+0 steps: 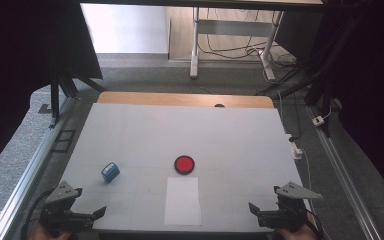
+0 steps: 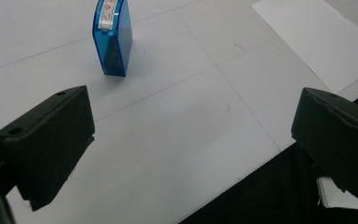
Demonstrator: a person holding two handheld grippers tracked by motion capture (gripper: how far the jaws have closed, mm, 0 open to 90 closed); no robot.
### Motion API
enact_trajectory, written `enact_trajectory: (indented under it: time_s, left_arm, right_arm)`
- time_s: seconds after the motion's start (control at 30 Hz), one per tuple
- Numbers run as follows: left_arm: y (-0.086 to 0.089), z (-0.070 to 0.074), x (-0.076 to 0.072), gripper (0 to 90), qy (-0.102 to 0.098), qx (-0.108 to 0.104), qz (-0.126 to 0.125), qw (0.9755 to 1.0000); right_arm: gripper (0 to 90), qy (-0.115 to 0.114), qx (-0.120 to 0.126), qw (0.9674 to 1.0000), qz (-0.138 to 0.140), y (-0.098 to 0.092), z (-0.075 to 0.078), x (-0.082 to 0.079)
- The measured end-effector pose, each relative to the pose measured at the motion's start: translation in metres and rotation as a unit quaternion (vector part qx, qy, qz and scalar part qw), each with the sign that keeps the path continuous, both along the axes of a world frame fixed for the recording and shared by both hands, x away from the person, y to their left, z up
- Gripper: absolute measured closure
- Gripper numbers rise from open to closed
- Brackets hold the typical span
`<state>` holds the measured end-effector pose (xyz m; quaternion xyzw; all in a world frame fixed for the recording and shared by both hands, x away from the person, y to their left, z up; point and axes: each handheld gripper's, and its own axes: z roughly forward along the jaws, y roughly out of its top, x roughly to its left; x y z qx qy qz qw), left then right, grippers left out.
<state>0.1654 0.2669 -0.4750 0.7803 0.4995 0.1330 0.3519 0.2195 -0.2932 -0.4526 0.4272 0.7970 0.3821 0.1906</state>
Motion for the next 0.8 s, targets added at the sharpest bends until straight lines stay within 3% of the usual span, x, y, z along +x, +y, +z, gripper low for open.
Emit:
enact_trajectory:
  time_s: [0.5,0.8]
  left_arm:
    - [0.0029,-0.0002,0.0004,0.0,0.005,-0.011,0.001,0.9999]
    - [0.0019,-0.0005,0.001,0.0,0.01,-0.007,-0.002,0.9999]
  right_arm:
    - [0.0,0.006,0.001,0.9998,0.017,0.0016,-0.0003,0.001]
    - [0.0,0.007,0.002,0.9998,0.021,0.0017,-0.0003,0.0011]
